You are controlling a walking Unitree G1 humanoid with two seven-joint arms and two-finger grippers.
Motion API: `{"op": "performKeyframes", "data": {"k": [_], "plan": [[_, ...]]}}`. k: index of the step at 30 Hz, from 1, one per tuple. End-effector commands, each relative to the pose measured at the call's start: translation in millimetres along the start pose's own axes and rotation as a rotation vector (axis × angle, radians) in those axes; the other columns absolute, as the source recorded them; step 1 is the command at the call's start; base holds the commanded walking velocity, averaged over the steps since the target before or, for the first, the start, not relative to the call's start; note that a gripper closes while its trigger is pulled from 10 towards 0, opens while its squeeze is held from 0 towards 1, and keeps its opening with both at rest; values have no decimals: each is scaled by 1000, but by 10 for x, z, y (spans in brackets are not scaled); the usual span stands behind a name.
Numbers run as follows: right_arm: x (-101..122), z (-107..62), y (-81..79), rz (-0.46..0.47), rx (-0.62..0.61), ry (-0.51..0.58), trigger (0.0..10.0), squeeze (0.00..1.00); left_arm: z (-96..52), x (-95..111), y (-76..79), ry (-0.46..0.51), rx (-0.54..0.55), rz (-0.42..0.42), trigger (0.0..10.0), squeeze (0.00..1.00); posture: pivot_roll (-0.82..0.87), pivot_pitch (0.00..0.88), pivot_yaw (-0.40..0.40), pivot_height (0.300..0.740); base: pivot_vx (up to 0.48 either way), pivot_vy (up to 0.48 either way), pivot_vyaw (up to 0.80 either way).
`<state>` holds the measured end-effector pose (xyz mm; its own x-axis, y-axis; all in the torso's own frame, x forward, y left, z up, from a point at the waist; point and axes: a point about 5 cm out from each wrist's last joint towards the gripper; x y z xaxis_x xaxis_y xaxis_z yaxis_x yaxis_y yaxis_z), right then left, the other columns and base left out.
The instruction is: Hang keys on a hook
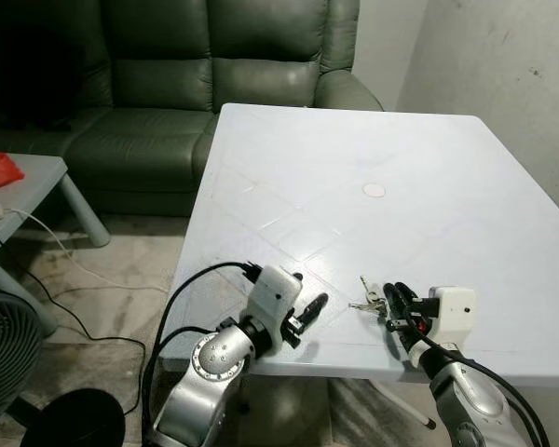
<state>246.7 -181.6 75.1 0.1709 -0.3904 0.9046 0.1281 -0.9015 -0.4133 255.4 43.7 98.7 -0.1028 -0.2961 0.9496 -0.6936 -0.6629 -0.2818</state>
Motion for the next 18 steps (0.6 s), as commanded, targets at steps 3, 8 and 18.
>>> {"op": "performKeyframes", "data": {"k": [3,8,18], "plan": [[2,-9,-9,9,-3,-13,10000,1000,-4,47,-19,7,10,15,10000,0,-137,37,-25,740,0,0,0],[-61,-16,-11,-6,-6,-62,10000,1000,-9,47,-46,3,15,22,10000,0,-139,38,-23,740,0,0,0],[-144,-28,-1,-21,-28,-119,10000,1000,-4,61,-59,5,17,29,10000,0,-139,37,-24,740,0,0,0]]}}
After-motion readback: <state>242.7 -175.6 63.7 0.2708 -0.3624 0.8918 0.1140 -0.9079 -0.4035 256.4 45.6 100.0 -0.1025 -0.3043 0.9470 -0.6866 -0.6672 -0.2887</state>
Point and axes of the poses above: a point about 5 cm out from each wrist's last joint towards the gripper, its own z axis pointing out of the wrist towards the gripper, its own x axis along the axis of the wrist's last joint, y = z × x, and after that the axes turned 15 degrees about z, right-handed
